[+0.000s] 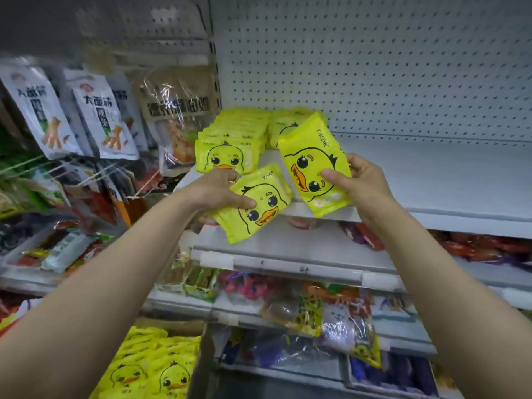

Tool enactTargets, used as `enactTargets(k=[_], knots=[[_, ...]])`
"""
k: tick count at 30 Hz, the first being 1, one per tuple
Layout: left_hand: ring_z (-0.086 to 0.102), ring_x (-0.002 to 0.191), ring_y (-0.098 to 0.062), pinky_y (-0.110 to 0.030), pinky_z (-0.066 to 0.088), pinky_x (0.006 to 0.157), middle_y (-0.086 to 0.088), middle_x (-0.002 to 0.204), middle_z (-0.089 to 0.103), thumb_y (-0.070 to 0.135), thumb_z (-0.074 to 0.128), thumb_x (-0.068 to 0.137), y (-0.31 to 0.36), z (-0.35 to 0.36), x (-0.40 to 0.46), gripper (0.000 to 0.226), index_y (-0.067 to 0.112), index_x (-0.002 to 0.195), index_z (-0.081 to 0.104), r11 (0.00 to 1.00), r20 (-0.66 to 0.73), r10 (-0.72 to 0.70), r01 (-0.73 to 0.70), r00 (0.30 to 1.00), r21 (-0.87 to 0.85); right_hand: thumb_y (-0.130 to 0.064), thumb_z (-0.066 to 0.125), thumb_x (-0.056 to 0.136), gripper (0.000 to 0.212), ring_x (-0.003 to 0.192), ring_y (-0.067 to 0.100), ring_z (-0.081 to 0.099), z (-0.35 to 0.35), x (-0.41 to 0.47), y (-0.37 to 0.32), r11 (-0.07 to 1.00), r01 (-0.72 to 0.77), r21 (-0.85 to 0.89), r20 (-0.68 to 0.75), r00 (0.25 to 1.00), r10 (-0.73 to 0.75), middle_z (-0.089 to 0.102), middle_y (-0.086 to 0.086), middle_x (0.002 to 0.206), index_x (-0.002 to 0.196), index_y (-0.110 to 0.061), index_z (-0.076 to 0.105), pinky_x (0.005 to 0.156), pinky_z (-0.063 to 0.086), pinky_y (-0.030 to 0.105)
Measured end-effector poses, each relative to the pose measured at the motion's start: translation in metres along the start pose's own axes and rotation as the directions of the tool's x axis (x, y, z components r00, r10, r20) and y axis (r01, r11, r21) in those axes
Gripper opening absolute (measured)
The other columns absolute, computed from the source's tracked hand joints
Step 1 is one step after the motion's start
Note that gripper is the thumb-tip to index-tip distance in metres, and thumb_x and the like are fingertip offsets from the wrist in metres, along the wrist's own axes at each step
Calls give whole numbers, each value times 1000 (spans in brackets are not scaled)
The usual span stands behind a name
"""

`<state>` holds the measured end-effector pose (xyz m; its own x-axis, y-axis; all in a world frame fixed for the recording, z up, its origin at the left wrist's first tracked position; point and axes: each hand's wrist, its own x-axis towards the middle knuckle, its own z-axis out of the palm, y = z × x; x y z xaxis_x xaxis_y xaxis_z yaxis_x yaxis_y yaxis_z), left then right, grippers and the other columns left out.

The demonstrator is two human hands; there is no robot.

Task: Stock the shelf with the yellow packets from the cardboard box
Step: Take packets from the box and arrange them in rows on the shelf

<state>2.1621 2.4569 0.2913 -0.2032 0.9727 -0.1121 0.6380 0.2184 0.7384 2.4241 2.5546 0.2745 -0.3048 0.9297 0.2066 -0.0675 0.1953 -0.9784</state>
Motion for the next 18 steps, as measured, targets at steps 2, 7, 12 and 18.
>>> enactTargets(k=[2, 7, 12, 18], knots=[[63, 100, -16, -27, 51, 78, 2, 106, 67, 23, 87, 69, 20, 5, 31, 48, 13, 110, 65, 999, 25, 53, -53, 998, 5, -8, 80, 78, 31, 77, 13, 73, -16, 17, -4, 1000, 26, -10, -58, 998, -26, 76, -3, 89, 106, -10, 66, 64, 57, 25], [46, 131, -22, -33, 40, 106, -2, 142, 49, 36, 87, 67, 55, 9, 114, 85, 13, 139, 48, 950, 88, 160, -178, 983, 257, -7, 79, 78, 22, 75, 14, 72, -48, 60, -8, 996, 57, -72, -122, 990, -65, 76, -2, 88, 95, -15, 68, 64, 56, 26], [51, 120, -22, -27, 41, 86, -2, 128, 57, 34, 84, 72, 74, 3, 181, 64, 18, 127, 55, 852, 159, 277, -318, 948, 416, -9, 80, 77, 22, 77, 16, 72, -59, 102, -11, 991, 80, -106, -199, 975, -100, 76, 1, 91, 95, -16, 68, 69, 56, 30], [47, 120, -21, -29, 42, 89, 1, 127, 57, 32, 85, 69, 76, 0, 243, 70, 24, 131, 54, 791, 143, 364, -386, 920, 474, -10, 80, 78, 24, 81, 19, 73, -62, 129, -6, 985, 89, -147, -247, 961, -123, 76, 2, 93, 100, -13, 69, 70, 58, 32]])
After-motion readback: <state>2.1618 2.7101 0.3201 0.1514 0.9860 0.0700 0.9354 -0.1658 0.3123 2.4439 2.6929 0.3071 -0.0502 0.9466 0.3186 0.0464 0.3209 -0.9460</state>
